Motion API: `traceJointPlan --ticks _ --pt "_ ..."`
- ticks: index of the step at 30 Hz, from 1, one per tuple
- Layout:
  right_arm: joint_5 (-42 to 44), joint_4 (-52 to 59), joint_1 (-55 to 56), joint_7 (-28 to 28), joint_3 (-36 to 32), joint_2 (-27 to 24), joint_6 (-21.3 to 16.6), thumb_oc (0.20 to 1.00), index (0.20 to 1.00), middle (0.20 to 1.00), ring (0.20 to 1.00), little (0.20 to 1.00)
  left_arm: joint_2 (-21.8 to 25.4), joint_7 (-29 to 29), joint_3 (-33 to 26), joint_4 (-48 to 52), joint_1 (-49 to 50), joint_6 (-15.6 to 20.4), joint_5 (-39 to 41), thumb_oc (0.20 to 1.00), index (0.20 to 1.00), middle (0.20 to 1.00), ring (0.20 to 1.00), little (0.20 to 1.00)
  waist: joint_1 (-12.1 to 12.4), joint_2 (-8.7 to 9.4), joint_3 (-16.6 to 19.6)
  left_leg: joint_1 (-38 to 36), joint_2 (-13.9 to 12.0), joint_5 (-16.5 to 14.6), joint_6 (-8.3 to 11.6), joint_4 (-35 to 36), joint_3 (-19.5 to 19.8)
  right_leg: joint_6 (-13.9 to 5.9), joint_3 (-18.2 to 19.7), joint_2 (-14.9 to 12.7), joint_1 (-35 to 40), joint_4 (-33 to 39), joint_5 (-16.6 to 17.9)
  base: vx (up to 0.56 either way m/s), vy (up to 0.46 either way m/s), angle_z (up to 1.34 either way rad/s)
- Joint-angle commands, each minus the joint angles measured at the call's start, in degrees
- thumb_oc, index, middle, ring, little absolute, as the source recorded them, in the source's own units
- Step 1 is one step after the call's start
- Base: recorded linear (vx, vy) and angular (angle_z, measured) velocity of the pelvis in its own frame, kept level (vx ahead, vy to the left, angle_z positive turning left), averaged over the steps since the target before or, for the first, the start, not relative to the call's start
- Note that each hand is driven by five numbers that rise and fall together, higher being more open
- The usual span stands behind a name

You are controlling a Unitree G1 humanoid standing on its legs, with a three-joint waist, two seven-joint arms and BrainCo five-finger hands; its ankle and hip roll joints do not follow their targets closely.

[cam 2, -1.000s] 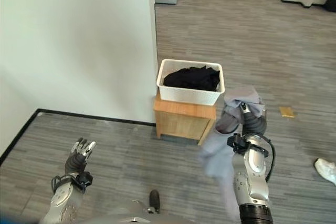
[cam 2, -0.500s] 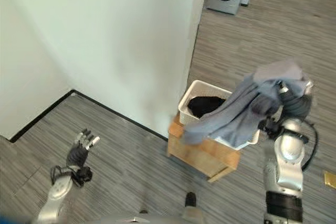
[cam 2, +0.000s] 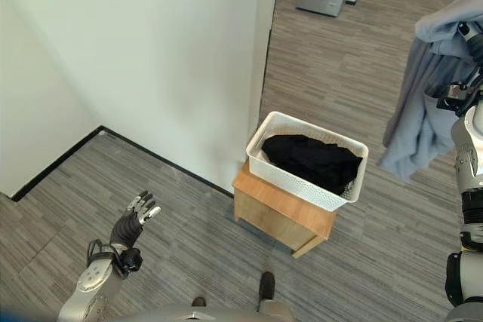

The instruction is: Pick up bed clothes into laundry basket.

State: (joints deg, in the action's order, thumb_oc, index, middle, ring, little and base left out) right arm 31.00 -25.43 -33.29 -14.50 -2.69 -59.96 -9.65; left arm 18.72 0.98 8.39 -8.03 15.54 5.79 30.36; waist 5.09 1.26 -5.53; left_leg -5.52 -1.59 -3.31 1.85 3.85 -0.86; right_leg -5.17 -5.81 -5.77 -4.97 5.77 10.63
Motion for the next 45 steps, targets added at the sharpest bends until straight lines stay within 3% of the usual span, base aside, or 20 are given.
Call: traceJointPlan --ticks 1,9,15,17,23,29,34,35,36,38,43,44,45 --pt "-2.2 -1.8 -11.7 -2.4 4.1 -5.1 -1.6 0.2 0.2 0.2 0.2 0.2 4.1 -0.4 1.9 4.3 -1.6 1.8 3.1 1.0 1.0 1.0 1.0 1.0 0.9 1.68 1.0 6.6 -0.4 4.5 0.76 1.2 0.6 -3.36 -2.1 -0.8 4.1 -0.8 -8.1 0.01 0.001 -0.04" --pt "-7.6 -14.3 -35.5 -6.7 21.9 -10.5 1.0 0.2 0.2 0.2 0.2 0.2 6.7 0.6 4.3 4.3 -3.1 2.0 4.2 1.0 1.0 1.0 1.0 1.0 1.0 1.57 1.1 7.2 -0.4 4.6 0.95 1.2 0.6 -3.38 -2.4 -0.8 3.5 -0.8 -8.0 0.0 -0.001 -0.01" --pt "-12.8 -23.0 -49.5 -5.9 35.8 -8.4 3.3 0.2 0.2 0.2 0.2 0.2 7.5 1.1 4.8 4.2 -3.7 2.3 4.7 1.0 1.0 1.0 1.0 1.0 1.3 1.2 0.6 8.3 -0.3 5.1 1.14 1.2 0.4 -3.38 -2.3 -0.9 2.4 -0.8 -7.6 0.0 0.0 0.0" --pt "-14.4 -24.1 -50.8 -5.9 37.6 -6.7 3.6 0.2 0.2 0.2 0.2 0.2 7.2 1.2 5.4 3.6 -4.2 2.4 4.6 1.0 1.0 1.0 1.0 1.0 1.4 0.94 0.3 8.5 -0.3 5.2 1.1 1.2 0.6 -3.31 -2.4 -0.9 2.3 -0.8 -7.6 0.0 0.0 0.0" --pt "-18.0 -22.7 -48.7 -5.7 37.6 -3.9 4.2 0.2 0.2 0.2 0.2 0.2 6.7 1.8 6.1 2.7 -4.7 2.7 4.6 1.0 1.0 1.0 1.0 1.0 1.8 0.82 -0.6 9.3 -0.2 5.4 1.06 1.2 1.0 -3.16 -2.8 -0.9 1.8 -0.8 -7.7 -0.01 -0.002 0.0" --pt "-22.2 -19.6 -41.1 -4.4 35.3 0.4 5.3 0.2 0.2 0.2 0.2 0.2 6.3 3.2 6.3 2.0 -5.5 3.3 4.2 1.0 1.0 1.0 1.0 1.0 2.7 0.98 -4.5 12.8 -0.2 6.6 0.99 1.2 1.2 -2.79 -2.7 -0.8 -1.8 -0.8 -6.7 -0.08 -0.01 0.0" --pt "-22.9 -28.6 -33.4 -1.6 32.8 6.6 7.6 0.2 0.2 0.2 0.2 0.2 6.1 4.2 6.4 2.1 -5.9 3.2 3.7 1.0 1.0 1.0 1.0 1.0 3.6 0.46 -8.1 15.3 0.1 7.6 0.91 1.2 1.1 -2.6 -2.4 -0.9 -4.5 -0.8 -5.7 -0.07 0.008 0.01" --pt "-21.1 -38.2 -34.1 2.8 34.2 8.4 10.1 0.74 0.74 0.74 0.74 0.74 6.1 4.0 5.9 2.0 -6.3 2.6 3.5 1.0 1.0 1.0 1.0 1.0 3.9 0.22 -8.9 15.9 0.1 7.9 0.99 1.2 1.0 -2.55 -2.4 -0.9 -5.0 -0.8 -5.5 -0.06 0.016 -0.04" --pt "-23.2 -44.8 -35.8 5.7 36.7 10.2 12.5 1.0 1.0 1.0 1.0 1.0 5.8 3.7 5.4 2.6 -6.4 1.8 3.1 1.0 1.0 1.0 1.0 1.0 4.1 -0.05 -9.5 16.3 0.3 8.1 0.96 1.2 1.1 -2.48 -2.4 -1.0 -5.3 -0.8 -5.4 -0.05 0.013 -0.01" --pt "-25.5 -50.8 -36.8 11.2 39.1 11.0 14.6 1.0 1.0 1.0 1.0 1.0 5.8 2.4 5.2 2.7 -6.8 0.9 2.4 1.0 1.0 1.0 1.0 1.0 4.3 -0.28 -9.7 16.5 0.4 8.2 0.99 1.2 1.4 -2.43 -2.6 -1.1 -5.4 -0.8 -5.5 0.0 0.0 0.0" --pt "-31.0 -54.7 -42.9 14.3 44.2 11.1 15.3 1.0 1.0 1.0 1.0 1.0 5.5 1.1 5.6 2.3 -8.9 -0.3 1.9 1.0 1.0 1.0 1.0 1.0 4.2 -0.75 -9.1 16.5 0.7 8.1 1.05 1.2 2.0 -2.55 -3.2 -1.3 -5.0 -0.8 -5.8 0.01 0.003 0.02" --pt "-38.4 -53.6 -48.3 16.3 52.3 9.4 15.0 1.0 1.0 1.0 1.0 1.0 6.0 0.1 5.6 2.3 -9.7 -0.5 2.0 1.0 1.0 1.0 1.0 1.0 3.8 0.03 -8.6 15.6 0.6 7.5 1.08 1.2 1.7 -2.68 -2.9 -1.3 -4.2 -0.8 -6.1 0.02 0.008 0.11" --pt "-40.2 -52.0 -49.8 17.1 54.8 8.7 14.5 1.0 1.0 1.0 1.0 1.0 6.2 -0.1 5.3 2.5 -9.9 -0.5 1.9 1.0 1.0 1.0 1.0 1.0 3.4 0.47 -8.3 15.7 0.6 7.6 1.1 1.2 1.6 -2.7 -2.8 -1.4 -4.4 -0.8 -5.9 0.03 0.01 0.1"
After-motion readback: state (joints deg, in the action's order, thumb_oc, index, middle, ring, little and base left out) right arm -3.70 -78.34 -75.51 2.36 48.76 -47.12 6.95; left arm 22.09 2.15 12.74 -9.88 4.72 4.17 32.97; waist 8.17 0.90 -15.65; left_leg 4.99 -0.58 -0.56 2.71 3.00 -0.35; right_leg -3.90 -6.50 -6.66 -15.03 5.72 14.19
